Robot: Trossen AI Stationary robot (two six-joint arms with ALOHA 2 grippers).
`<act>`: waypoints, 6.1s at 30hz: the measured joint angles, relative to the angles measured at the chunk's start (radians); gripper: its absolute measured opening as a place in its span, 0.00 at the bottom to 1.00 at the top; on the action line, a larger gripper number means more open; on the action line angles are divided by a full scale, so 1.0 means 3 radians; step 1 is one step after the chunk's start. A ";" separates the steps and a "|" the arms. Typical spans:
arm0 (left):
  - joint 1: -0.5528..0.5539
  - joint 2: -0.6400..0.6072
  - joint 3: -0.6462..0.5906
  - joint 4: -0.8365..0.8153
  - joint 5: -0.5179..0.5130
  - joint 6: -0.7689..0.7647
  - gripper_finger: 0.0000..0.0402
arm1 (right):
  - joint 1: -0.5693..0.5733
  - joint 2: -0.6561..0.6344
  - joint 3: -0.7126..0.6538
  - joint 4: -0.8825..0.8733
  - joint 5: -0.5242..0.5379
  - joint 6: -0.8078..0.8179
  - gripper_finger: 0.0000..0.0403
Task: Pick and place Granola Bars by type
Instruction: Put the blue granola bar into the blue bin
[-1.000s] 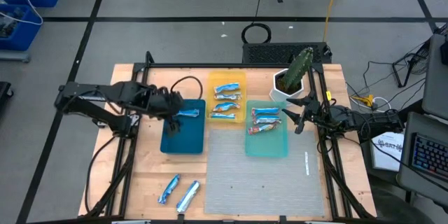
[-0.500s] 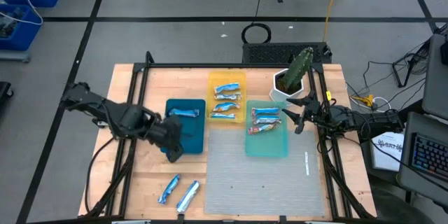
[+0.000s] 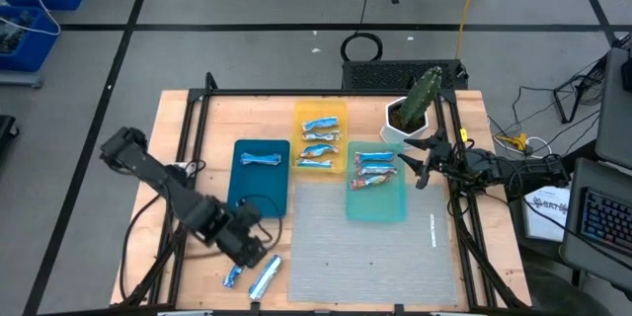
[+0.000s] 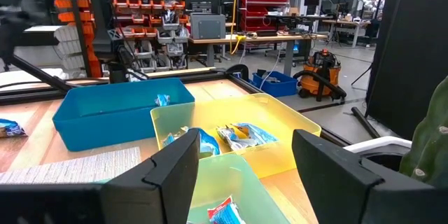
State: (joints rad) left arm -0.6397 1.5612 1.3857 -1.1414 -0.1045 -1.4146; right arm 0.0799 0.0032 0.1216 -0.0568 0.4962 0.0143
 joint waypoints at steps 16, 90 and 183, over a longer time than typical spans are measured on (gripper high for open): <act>-0.0211 0.0817 -0.0001 0.0695 0.0159 -0.0573 0.64 | 0.0001 0.0000 0.0000 0.0000 0.0001 0.0000 0.55; 0.0244 -0.0153 -0.0006 -0.0413 -0.0352 0.0020 0.00 | 0.0001 -0.0001 0.0000 -0.0001 0.0000 0.0000 0.55; 0.3048 -0.0594 -0.1698 0.1089 0.0640 0.5938 0.00 | 0.0001 -0.0001 0.0000 0.0000 0.0001 0.0000 0.55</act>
State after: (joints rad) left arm 0.2746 1.3830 0.8765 -0.8147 0.0875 0.3667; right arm 0.0802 0.0029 0.1215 -0.0569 0.4965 0.0143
